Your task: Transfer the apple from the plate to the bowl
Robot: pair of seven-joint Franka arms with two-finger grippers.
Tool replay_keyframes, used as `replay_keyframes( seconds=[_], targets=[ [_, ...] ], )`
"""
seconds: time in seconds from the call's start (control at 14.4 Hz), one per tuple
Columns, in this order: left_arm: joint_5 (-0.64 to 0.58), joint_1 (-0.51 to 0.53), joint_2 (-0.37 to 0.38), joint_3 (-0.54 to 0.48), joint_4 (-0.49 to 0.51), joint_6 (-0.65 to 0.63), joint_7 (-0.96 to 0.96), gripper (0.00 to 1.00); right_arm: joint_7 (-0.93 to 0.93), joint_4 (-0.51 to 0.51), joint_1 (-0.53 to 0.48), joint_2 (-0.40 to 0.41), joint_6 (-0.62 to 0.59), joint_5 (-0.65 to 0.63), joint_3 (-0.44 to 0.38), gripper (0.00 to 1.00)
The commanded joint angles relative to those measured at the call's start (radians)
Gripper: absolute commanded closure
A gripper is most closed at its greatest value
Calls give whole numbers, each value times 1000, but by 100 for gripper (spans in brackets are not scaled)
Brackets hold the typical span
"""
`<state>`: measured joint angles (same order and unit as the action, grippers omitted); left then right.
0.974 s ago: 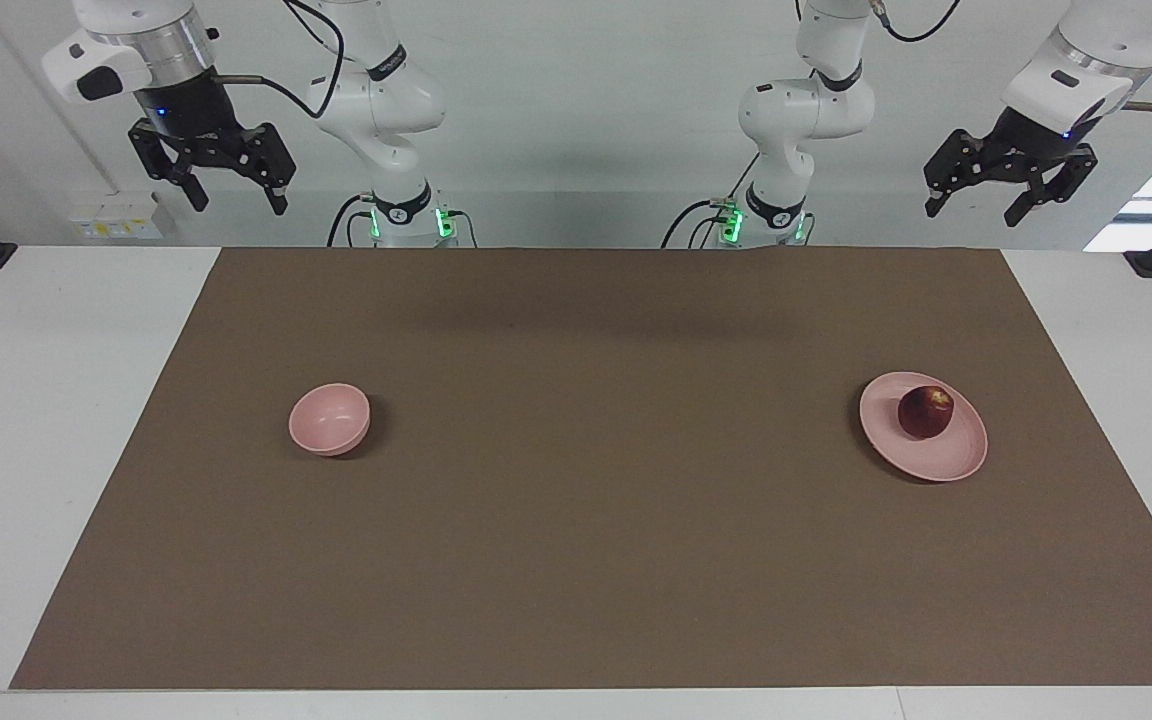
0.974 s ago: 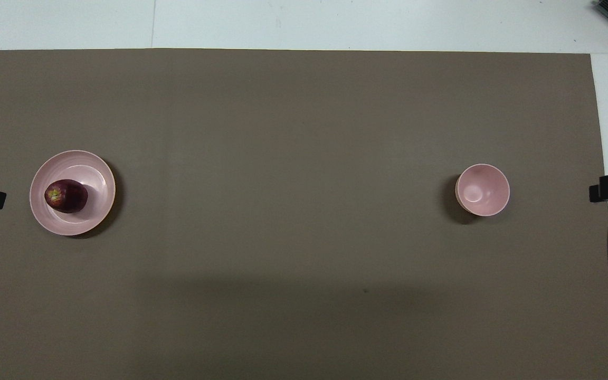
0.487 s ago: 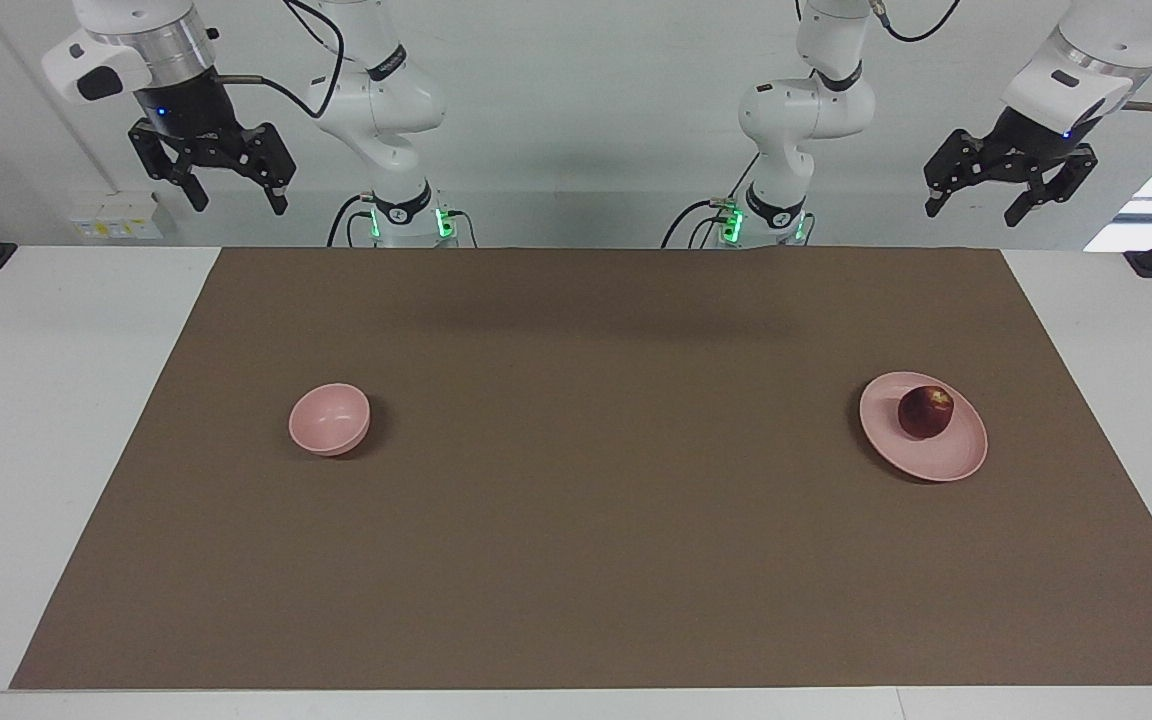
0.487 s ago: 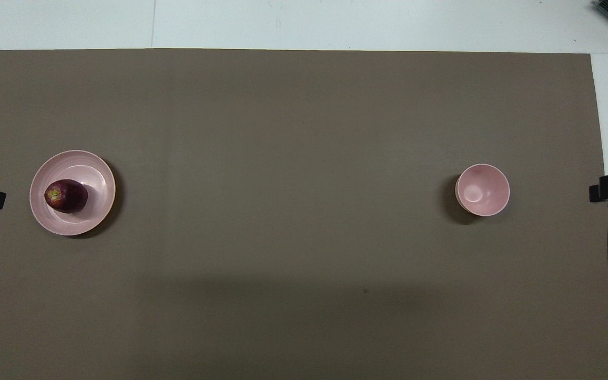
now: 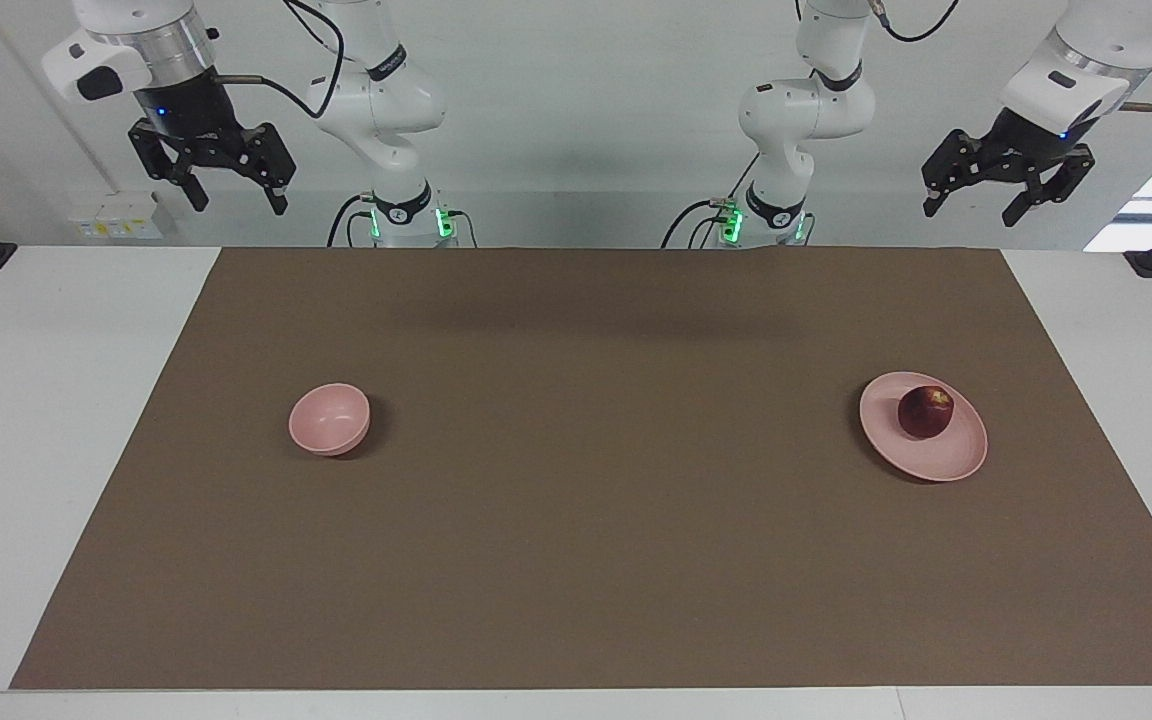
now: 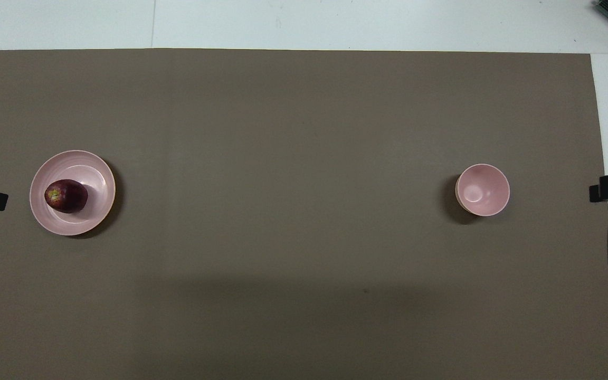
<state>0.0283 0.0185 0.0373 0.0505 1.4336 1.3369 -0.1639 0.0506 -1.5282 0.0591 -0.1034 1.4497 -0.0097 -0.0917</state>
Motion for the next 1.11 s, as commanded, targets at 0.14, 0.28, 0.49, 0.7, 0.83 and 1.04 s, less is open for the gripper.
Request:
replay_keyframes(
  seconds=[0.14,0.28,0.49,0.7,0.83,1.04],
  targets=[
    [9,1,41,-3,50,4,-8,0,5,-6,-5,-12,-17,8,6,0],
    [9,-3,41,-14,48,7,-9,0,5,-4,-5,-12,-17,8,6,0],
    [9,-11,41,-17,51,19,-6,0,5,-4,-5,-12,-17,8,6,0],
    [9,-38,42,-59,112,89,-8,0,6,-6,-5,-12,-17,8,6,0],
    [9,-66,42,-116,180,169,-41,0,2,-6,-13,-12,-19,8,3,0],
    [9,-64,42,-133,310,281,-59,0,-1,-6,-7,-12,-19,5,6,0]
  ],
)
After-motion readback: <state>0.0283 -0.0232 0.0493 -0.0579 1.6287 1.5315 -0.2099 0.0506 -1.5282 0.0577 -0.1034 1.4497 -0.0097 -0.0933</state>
